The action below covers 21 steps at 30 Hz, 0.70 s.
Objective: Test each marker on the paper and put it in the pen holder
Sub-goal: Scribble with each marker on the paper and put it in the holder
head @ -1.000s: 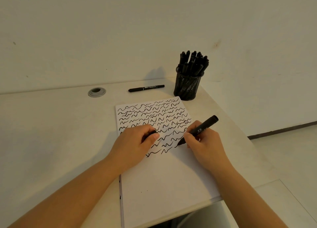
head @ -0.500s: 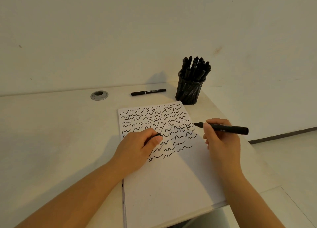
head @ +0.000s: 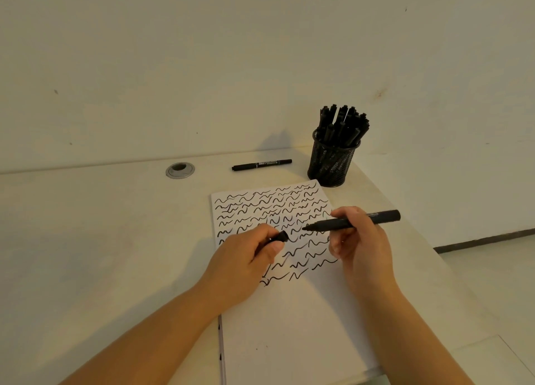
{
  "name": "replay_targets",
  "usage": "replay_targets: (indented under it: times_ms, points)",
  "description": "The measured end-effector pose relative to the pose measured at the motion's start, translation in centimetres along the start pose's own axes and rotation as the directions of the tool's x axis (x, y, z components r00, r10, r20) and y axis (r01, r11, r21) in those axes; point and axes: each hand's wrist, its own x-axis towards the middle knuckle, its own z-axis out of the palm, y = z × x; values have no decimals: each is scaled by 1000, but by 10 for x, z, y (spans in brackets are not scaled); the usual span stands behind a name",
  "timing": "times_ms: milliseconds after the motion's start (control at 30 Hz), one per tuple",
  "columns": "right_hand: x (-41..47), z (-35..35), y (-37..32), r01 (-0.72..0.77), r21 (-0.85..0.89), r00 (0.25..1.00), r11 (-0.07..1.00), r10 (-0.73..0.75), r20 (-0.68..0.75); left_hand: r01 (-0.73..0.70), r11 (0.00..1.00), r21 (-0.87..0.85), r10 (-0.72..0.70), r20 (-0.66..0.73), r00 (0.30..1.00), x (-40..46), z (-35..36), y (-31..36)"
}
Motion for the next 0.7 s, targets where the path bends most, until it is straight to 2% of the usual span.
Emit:
replay_targets:
  times_ms: [167,300,467,700]
  points:
    - [-4,0,4,23,-121,991,992,-7,132,-14,1000,-10,14,-3,1000,-1,0,2]
    - [-7,1,4,51,-189,983,981,-17,180,-35,999,4,35,12,999,-1,0,3]
    - [-12,5,5,93,-243,967,966,-29,254,-55,998,5,55,16,998,-3,-2,6]
    - [-16,5,3,113,-241,956,964,-40,291,-172,976,131,170,29,985,-4,-2,13]
